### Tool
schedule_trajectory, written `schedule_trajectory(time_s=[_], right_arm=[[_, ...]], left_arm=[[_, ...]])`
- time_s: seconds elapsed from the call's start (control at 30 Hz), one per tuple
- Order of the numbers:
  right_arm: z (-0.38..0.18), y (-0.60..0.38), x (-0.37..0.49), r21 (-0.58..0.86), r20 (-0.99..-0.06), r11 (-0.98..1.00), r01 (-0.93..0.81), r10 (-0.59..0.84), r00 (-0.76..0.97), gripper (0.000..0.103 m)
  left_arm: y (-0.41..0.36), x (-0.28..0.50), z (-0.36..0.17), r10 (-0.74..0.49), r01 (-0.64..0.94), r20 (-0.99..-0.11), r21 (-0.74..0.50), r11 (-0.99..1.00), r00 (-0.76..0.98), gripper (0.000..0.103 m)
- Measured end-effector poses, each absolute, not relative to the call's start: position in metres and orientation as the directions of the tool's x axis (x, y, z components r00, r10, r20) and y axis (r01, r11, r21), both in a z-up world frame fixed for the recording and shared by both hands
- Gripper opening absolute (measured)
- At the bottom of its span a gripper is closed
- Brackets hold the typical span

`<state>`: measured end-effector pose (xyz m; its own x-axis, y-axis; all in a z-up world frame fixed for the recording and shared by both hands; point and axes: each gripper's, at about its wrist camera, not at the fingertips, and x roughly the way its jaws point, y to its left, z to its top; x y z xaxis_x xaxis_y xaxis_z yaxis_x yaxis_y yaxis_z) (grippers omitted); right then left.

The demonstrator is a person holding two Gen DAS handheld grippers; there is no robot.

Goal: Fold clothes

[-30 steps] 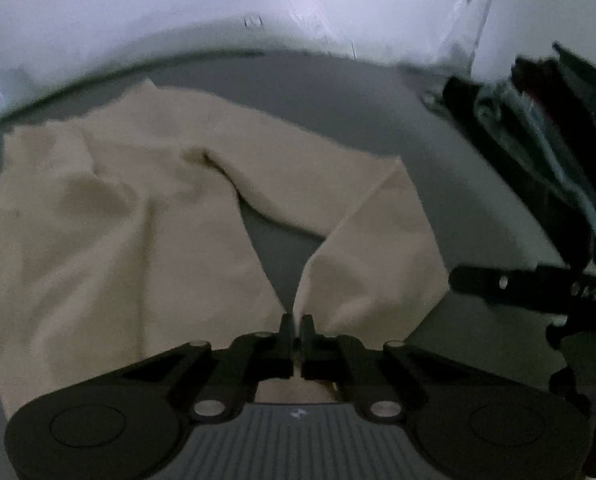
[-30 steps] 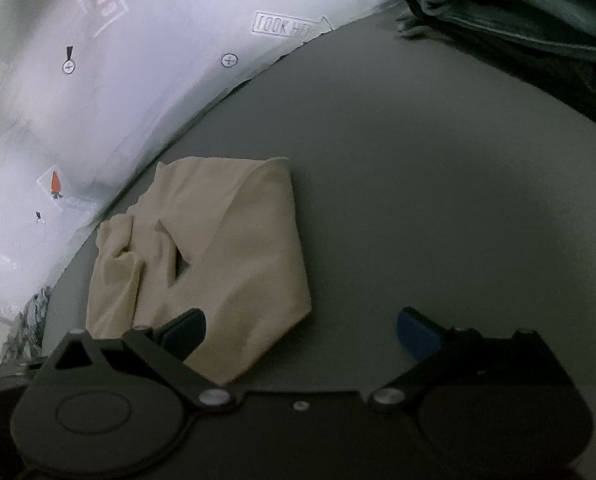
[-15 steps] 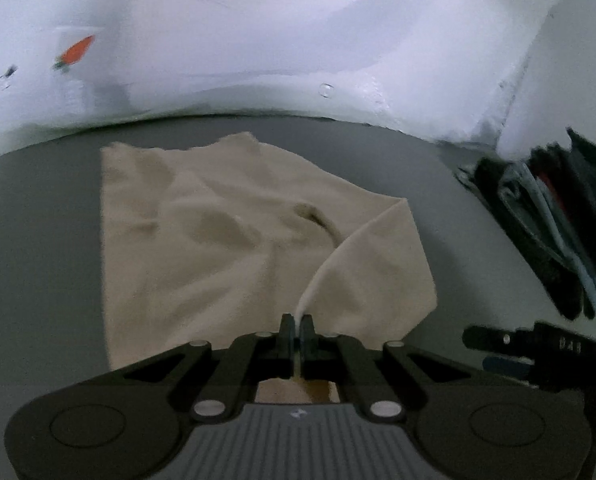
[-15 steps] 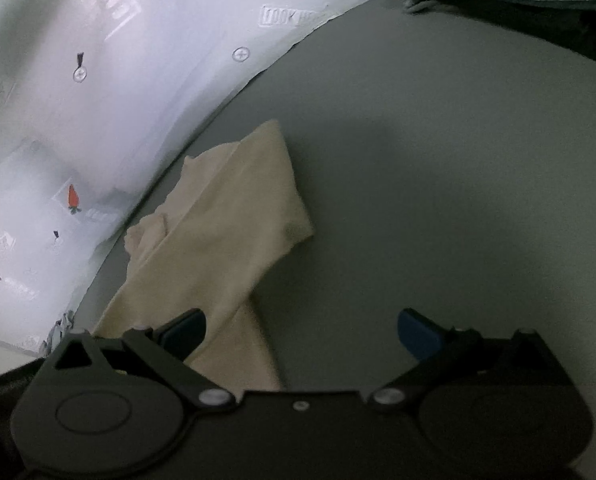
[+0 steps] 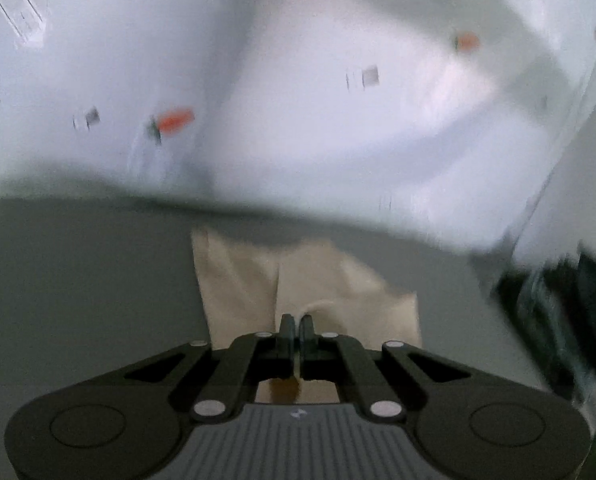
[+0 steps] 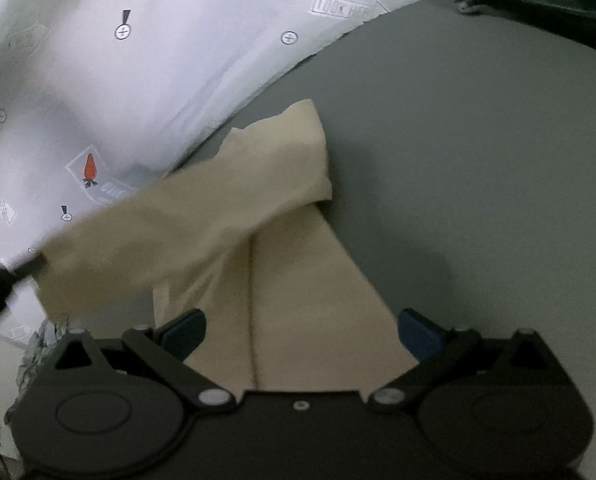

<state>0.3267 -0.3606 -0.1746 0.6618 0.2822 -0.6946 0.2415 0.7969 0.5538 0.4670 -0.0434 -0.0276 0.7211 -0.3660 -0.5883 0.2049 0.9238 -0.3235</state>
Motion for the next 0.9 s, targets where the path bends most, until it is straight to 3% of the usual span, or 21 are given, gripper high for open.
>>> schedule_trajectory(time_s=[0.1, 0.2, 0.4, 0.5, 0.6, 0.8, 0.9], right_arm=[[-0.169, -0.348, 0.325, 0.527, -0.698, 0.814, 0.244, 0.251, 0.671, 0.103], [-0.163, -0.340, 0.322, 0.489, -0.705, 0.838, 0.242, 0.217, 0.675, 0.103], [-0.151, -0.339, 0.309, 0.444, -0.709, 0.864, 0.236, 0.179, 0.682, 0.103], [-0.150, -0.340, 0.306, 0.426, -0.712, 0.874, 0.233, 0.165, 0.683, 0.103], [-0.153, -0.341, 0.308, 0.391, -0.724, 0.891, 0.231, 0.142, 0.675, 0.103], [-0.155, -0.335, 0.310, 0.217, -0.747, 0.960, 0.175, 0.048, 0.663, 0.103], [-0.160, -0.335, 0.309, 0.163, -0.766, 0.976, 0.143, 0.034, 0.642, 0.103]], left_arm=[[-0.002, 0.478, -0.008, -0.308, 0.133, -0.529, -0.342, 0.930, 0.790, 0.002], [0.048, 0.491, -0.010, -0.172, -0.005, -0.535, -0.313, 0.950, 0.828, 0.002], [0.144, 0.509, -0.082, 0.090, -0.373, -0.687, -0.275, 0.886, 0.721, 0.002], [0.170, 0.498, -0.118, 0.158, -0.503, -0.756, -0.250, 0.827, 0.635, 0.003], [0.177, 0.478, -0.133, 0.152, -0.512, -0.775, -0.244, 0.824, 0.614, 0.006], [0.137, 0.435, -0.144, 0.074, -0.422, -0.792, -0.242, 0.874, 0.606, 0.027], [0.095, 0.415, -0.153, -0.010, -0.310, -0.820, -0.227, 0.923, 0.572, 0.049]])
